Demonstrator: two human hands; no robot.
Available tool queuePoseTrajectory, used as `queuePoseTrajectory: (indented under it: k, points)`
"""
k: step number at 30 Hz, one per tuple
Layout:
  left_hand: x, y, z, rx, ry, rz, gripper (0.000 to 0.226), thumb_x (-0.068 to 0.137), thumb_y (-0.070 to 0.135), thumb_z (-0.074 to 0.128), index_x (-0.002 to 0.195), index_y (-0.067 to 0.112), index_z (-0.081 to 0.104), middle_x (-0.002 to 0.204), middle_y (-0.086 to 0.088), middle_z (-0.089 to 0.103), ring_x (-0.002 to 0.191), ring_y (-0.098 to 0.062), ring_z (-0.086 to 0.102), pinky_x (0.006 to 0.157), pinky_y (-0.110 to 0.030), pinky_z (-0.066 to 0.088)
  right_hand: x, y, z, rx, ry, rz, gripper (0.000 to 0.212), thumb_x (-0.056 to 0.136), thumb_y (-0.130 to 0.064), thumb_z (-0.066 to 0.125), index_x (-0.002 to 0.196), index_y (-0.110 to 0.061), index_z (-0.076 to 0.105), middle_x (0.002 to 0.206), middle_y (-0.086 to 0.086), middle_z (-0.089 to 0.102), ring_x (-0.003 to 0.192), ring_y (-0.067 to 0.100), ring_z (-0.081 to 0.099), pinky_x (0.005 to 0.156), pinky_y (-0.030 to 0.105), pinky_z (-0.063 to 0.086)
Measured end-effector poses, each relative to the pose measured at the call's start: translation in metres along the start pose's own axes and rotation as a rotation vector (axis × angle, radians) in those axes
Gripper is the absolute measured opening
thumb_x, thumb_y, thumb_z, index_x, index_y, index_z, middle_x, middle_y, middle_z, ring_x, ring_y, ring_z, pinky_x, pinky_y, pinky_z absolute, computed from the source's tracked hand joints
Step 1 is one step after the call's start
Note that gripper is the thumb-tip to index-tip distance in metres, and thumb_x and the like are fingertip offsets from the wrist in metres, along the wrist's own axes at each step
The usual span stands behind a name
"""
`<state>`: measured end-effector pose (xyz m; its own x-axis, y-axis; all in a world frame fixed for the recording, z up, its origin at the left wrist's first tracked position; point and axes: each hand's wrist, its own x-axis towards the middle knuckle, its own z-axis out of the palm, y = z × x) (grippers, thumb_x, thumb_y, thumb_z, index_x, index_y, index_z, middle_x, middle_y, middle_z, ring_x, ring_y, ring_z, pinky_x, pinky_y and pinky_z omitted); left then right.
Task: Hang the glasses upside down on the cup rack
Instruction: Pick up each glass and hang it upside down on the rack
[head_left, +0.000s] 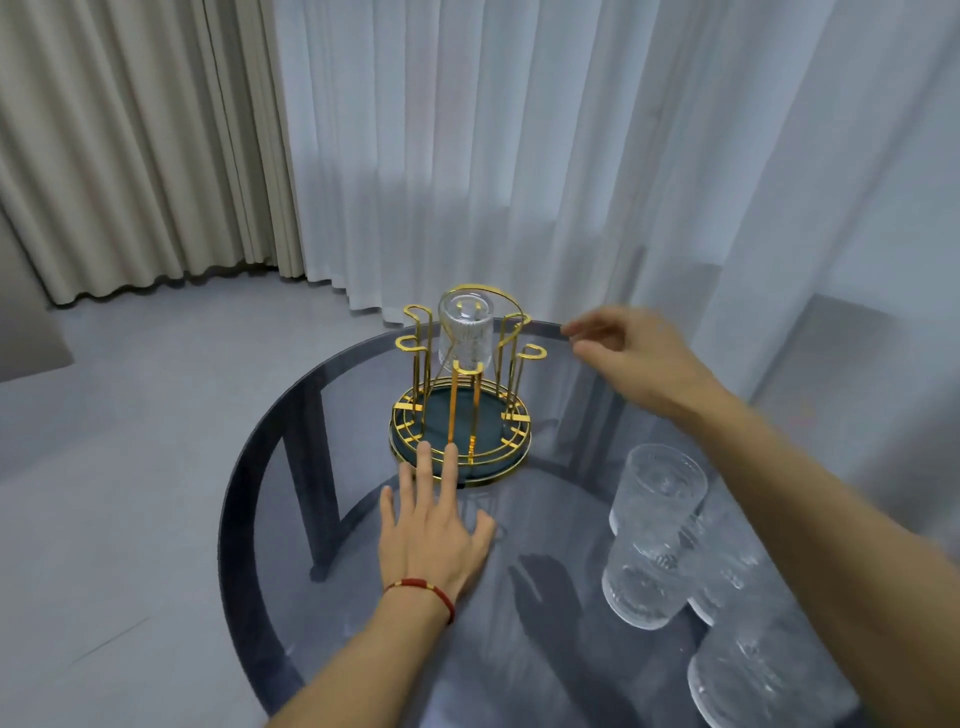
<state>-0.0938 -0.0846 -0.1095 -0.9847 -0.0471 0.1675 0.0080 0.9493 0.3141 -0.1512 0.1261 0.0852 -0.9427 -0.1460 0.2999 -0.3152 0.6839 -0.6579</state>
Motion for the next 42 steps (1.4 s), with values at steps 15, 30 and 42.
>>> queuePoseTrajectory:
  k: [15, 30, 42]
  points:
    - [-0.086, 0.143, -0.048, -0.665, -0.054, 0.522, 0.081, 0.077, 0.032, 0.068, 0.148, 0.02, 0.032, 0.139, -0.003, 0.04, 0.129, -0.019, 0.036, 0.109, -0.029, 0.031, -0.222, 0.039, -0.029, -0.335, 0.213, 0.111, 0.028, 0.087, -0.035, 0.07, 0.112, -0.024, 0.071, 0.113, -0.007, 0.067, 0.114, 0.02, 0.057, 0.1, 0.049, 0.046]
    - [-0.072, 0.132, -0.047, -0.734, 0.037, 0.182, 0.093, 0.061, 0.048, 0.079, 0.143, 0.021, 0.044, 0.125, 0.004, 0.049, 0.112, -0.011, 0.049, 0.09, -0.027, 0.043, -0.238, 0.064, -0.01, -0.564, 0.016, 0.053, 0.069, 0.082, -0.063, 0.043, 0.142, -0.028, 0.052, 0.14, -0.003, 0.047, 0.137, 0.018, 0.037, 0.111, 0.039, 0.023]
    - [-0.074, 0.109, -0.092, -1.869, -0.291, -0.21, 0.026, 0.089, 0.033, 0.057, 0.101, 0.012, 0.068, 0.101, -0.015, 0.072, 0.097, -0.03, 0.07, 0.077, -0.045, 0.06, -0.209, 0.011, 0.02, 0.058, 0.1, -0.034, 0.066, 0.098, -0.066, 0.038, 0.156, -0.037, 0.027, 0.158, -0.01, 0.039, 0.143, 0.004, 0.037, 0.113, 0.029, 0.034]
